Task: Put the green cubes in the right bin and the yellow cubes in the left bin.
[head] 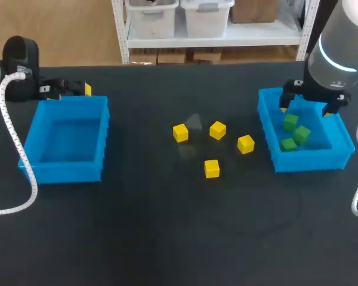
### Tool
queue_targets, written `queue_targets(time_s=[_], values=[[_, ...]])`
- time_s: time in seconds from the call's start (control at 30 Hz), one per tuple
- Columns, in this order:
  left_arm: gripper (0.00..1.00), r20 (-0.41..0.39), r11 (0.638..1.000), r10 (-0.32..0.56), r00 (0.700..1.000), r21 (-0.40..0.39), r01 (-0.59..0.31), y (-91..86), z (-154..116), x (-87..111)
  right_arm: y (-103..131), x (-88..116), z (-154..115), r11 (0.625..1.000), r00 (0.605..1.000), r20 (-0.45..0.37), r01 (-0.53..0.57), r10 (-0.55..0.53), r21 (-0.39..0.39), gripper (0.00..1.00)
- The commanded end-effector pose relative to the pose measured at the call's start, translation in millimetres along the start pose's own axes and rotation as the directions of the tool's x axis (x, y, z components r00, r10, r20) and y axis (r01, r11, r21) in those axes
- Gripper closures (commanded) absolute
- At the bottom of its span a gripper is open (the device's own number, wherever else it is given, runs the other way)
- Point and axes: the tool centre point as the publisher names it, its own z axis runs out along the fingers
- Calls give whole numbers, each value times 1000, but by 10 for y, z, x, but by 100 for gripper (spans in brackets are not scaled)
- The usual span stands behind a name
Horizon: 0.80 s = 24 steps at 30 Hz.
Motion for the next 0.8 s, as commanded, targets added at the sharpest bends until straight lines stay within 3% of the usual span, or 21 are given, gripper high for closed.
queue_targets(time_s=[0.03, 0.17, 0.33, 0.43, 0.57, 0.73, 0.8], values=[[0, 6, 1000, 2, 1000, 11, -2, 23, -2, 15, -18, 28, -10, 1000, 1000, 13, -1, 1, -1, 0], [0, 6, 1000, 2, 1000, 11, -2, 23, -2, 15, -18, 28, -10, 1000, 1000, 13, -1, 1, -1, 0], [0, -146, 986, 161, 976, 67, -152, -84, 168, -397, -18, 28, -10, 1000, 1000, 13, -1, 1, -1, 0], [0, -231, 968, 246, 941, 113, -225, -172, 274, -585, -18, 28, -10, 1000, 1000, 13, -1, 1, -1, 0], [0, -338, 935, 353, 873, 148, -321, -323, 416, -754, -18, 28, -10, 1000, 1000, 13, -1, 1, -1, 0], [0, -448, 899, 429, 784, 125, -421, -491, 643, -878, -18, 28, -10, 1000, 1000, 13, -1, 1, -1, 0], [0, -469, 889, 443, 764, 124, -440, -580, 718, -904, -18, 28, -10, 1000, 1000, 13, -1, 1, -1, 0]])
